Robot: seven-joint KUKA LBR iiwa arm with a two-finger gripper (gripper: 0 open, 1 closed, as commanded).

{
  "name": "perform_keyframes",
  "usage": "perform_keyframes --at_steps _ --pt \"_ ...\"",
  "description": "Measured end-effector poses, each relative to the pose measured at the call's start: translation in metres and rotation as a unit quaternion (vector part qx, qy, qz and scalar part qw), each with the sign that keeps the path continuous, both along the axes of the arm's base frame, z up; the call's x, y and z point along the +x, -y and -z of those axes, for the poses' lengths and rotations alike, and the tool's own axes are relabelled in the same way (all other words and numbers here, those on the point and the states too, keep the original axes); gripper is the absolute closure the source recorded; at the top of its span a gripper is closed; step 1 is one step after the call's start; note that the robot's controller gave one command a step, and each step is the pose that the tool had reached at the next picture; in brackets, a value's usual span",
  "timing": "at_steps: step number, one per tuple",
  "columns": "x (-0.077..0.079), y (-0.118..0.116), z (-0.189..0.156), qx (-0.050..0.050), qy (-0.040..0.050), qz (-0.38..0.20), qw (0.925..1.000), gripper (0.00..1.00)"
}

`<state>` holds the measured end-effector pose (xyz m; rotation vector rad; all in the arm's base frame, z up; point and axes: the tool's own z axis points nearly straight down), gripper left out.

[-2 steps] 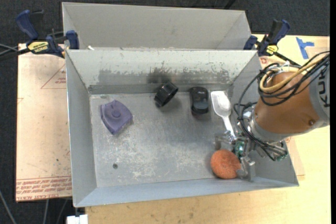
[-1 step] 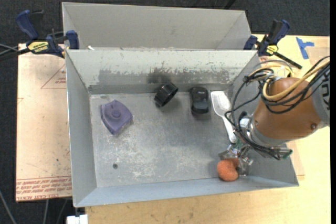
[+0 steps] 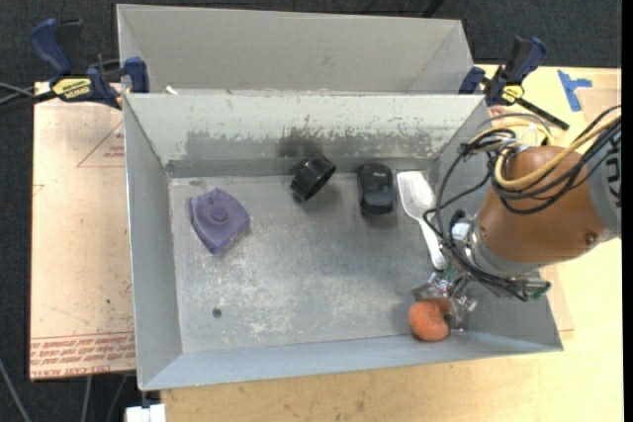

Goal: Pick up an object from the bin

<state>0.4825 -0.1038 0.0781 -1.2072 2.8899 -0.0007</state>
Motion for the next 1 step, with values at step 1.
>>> perform_keyframes --at_steps 1 --pt "-0.0014 -0.0018 -0.1569 0.0 0.0025 -0.021 0.9998 1.0"
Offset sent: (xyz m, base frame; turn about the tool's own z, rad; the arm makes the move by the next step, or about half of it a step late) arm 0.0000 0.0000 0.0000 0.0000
